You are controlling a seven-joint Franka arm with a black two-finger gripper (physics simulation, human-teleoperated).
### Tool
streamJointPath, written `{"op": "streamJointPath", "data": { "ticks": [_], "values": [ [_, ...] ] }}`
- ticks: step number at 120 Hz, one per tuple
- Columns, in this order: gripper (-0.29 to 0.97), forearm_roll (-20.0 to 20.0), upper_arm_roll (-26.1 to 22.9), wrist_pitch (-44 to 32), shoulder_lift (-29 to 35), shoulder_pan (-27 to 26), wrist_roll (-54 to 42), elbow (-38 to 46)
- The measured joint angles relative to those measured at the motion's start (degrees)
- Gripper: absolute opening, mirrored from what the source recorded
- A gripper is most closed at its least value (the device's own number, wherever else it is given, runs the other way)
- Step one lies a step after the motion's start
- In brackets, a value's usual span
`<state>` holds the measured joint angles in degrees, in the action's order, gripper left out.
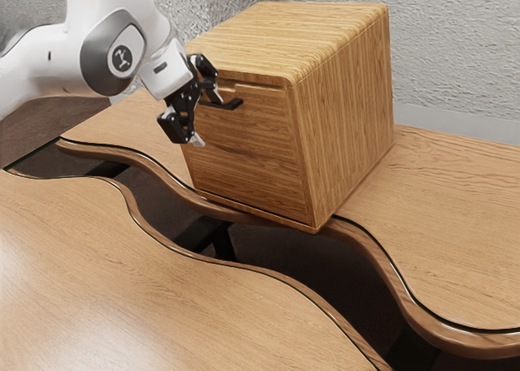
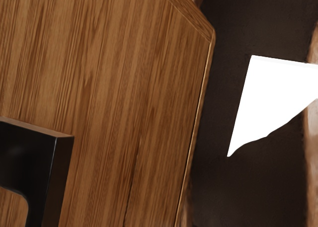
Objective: Pull the drawer handle with one arm to open the drawer
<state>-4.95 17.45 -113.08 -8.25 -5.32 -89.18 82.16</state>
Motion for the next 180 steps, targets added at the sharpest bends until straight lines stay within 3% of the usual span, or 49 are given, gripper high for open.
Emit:
{"op": "streamJointPath", "data": {
  "ticks": [29, 60, 107, 132, 180],
  "values": [
    [0.68, 0.0, 0.0, 0.0, 0.4, -0.2, -0.1, 1.4],
    [0.55, 0.3, 0.9, 0.0, 3.6, -0.6, -0.1, 4.6],
    [0.53, 1.6, 1.2, -0.7, 13.3, -1.4, -0.2, 15.5],
    [0.42, 2.5, 1.0, -1.1, 20.5, -1.2, -0.2, 21.6],
    [0.52, 4.8, 0.8, -1.8, 32.1, -0.7, 0.2, 33.2]
  ]
}}
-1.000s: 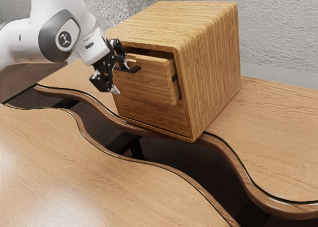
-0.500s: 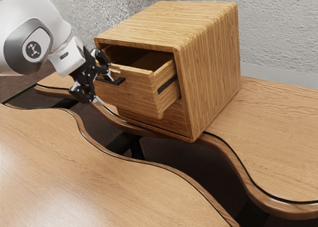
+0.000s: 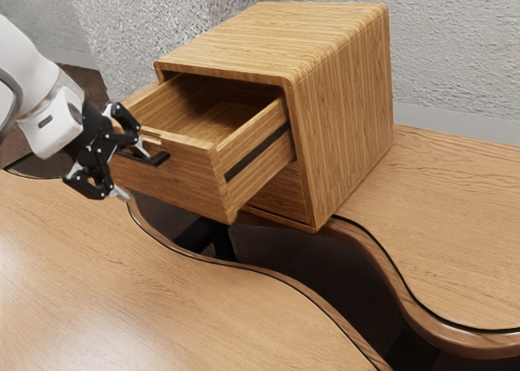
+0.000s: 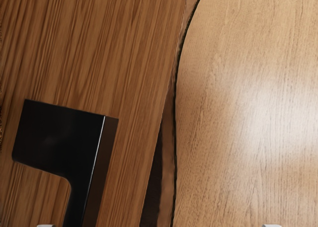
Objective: Pull the drawer handle with one arm to open the drawer
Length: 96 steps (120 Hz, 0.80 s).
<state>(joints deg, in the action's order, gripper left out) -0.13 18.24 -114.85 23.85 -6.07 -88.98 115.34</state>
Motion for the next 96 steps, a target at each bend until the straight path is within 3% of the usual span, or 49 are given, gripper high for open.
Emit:
{"op": "streamJointPath", "data": {
  "ticks": [32, 63, 69, 75, 86, 96],
  "values": [
    [0.47, 0.9, -1.7, -0.1, 7.7, 1.3, 0.3, 5.9],
    [0.54, 1.2, -4.1, 0.1, 10.9, 3.2, 0.6, 8.0],
    [0.57, 1.3, -8.4, 0.8, 13.0, 4.8, 0.8, 6.1],
    [0.6, 1.2, -16.0, 3.4, 15.4, 5.6, 1.9, 0.7],
    [0.63, 1.3, -27.5, 12.8, 14.3, 4.5, 11.9, -7.7],
    [0.65, 1.4, -32.0, 20.1, 12.7, 3.6, 21.8, -9.5]
  ]
}}
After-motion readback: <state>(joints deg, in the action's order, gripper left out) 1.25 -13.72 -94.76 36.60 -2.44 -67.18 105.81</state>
